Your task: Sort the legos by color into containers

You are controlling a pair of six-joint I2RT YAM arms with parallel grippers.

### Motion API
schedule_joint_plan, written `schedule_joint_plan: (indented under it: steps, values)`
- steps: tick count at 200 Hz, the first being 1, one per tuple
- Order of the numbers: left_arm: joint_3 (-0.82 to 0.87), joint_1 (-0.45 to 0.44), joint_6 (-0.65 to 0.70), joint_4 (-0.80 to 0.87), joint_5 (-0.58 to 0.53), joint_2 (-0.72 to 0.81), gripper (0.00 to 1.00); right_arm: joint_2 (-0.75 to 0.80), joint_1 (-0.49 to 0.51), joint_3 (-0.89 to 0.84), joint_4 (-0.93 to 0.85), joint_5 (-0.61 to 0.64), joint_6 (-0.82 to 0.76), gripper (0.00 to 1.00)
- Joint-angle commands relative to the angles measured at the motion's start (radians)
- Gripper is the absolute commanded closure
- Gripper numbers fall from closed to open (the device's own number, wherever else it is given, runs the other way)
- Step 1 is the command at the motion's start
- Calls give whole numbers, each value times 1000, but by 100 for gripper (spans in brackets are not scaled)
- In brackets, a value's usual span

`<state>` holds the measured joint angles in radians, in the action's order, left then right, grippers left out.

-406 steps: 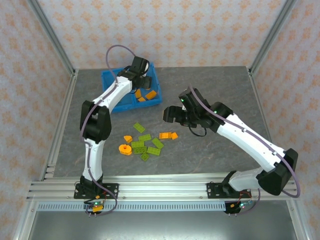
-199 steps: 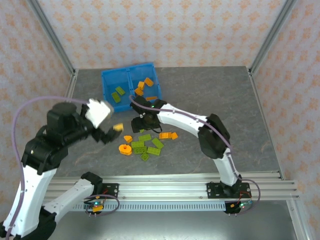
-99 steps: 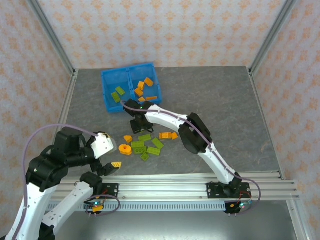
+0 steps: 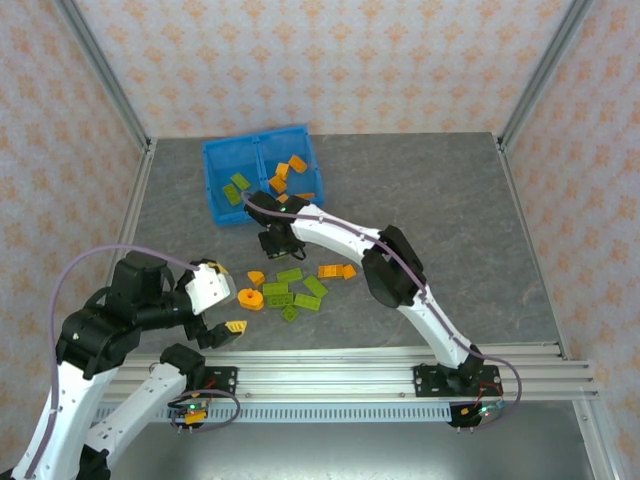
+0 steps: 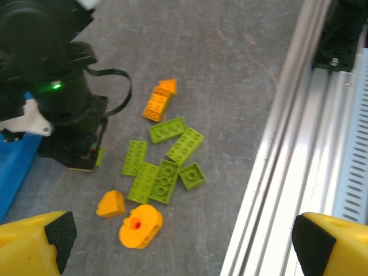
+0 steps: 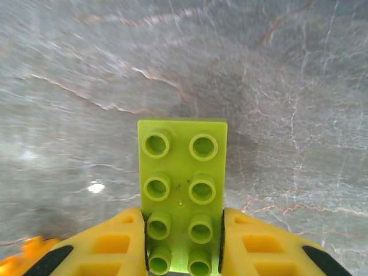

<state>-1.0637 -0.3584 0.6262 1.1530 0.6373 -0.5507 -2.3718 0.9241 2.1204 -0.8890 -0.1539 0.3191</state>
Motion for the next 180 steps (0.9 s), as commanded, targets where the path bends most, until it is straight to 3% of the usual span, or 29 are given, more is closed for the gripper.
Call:
schedule_joint_plan:
  steps: [1,35,79,121,180]
  values:
    - [20,-1,-42,-108,-137,71,0,135,0,24,94,-41,86,72]
    - [17,-1,-51,-95,-305,134,0,74,1,188,183,13,135,71]
    - [-5,-1,8,-7,-308,146,0,-223,-24,602,214,116,183,72]
    - [13,0,2,-27,-264,140,0,-297,-28,566,498,129,140,72]
    - [27,-1,-27,-58,-239,126,0,-419,-28,644,712,198,179,71]
